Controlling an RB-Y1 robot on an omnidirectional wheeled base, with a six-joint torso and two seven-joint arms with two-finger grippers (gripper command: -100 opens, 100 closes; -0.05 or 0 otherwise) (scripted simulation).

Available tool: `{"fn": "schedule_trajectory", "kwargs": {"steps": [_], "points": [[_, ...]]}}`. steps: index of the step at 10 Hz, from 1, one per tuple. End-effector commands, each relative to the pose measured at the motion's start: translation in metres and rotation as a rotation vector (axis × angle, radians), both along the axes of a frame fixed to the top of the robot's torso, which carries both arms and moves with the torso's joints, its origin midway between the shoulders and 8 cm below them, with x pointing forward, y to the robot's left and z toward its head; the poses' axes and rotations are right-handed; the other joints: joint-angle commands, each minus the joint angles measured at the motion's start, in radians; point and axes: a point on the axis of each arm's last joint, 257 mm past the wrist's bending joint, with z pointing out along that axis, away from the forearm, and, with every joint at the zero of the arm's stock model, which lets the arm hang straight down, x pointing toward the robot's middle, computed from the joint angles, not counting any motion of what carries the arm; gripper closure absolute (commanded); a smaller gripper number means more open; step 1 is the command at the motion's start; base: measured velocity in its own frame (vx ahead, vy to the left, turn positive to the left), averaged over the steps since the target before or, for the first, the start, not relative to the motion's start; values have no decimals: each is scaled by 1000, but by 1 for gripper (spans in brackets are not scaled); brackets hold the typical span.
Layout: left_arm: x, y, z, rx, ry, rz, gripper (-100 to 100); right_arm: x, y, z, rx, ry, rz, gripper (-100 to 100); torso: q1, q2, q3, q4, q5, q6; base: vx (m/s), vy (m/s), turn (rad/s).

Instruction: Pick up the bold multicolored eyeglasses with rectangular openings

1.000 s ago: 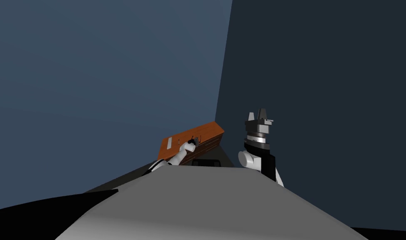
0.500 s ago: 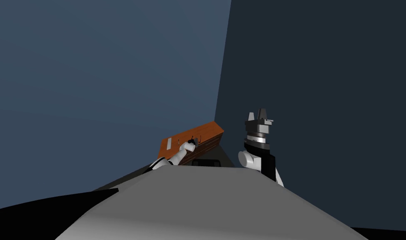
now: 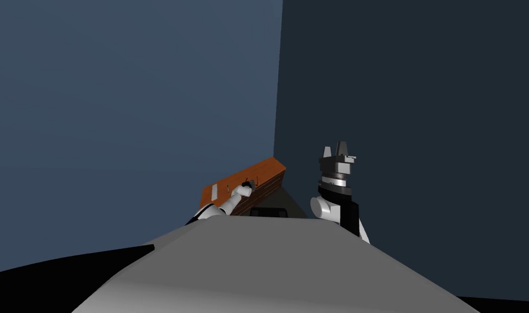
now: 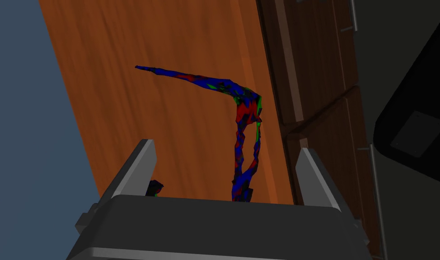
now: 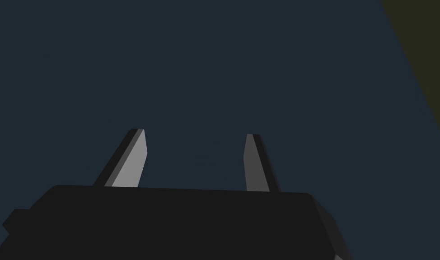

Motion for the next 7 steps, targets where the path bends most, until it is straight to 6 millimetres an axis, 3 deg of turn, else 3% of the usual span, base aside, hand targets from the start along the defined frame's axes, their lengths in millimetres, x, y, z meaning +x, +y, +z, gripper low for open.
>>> {"fn": "schedule_trajectory", "kwargs": {"steps": [1, 7], "points": [[2, 21, -2, 0, -2, 50, -100, 0, 0, 0, 0, 0, 0, 0, 0, 0, 0, 0, 0, 0, -42, 30, -346], [2, 66, -9, -3, -2, 174, -100, 0, 0, 0, 0, 0, 0, 0, 0, -1, 0, 0, 0, -1, -39, 10, -206]]}}
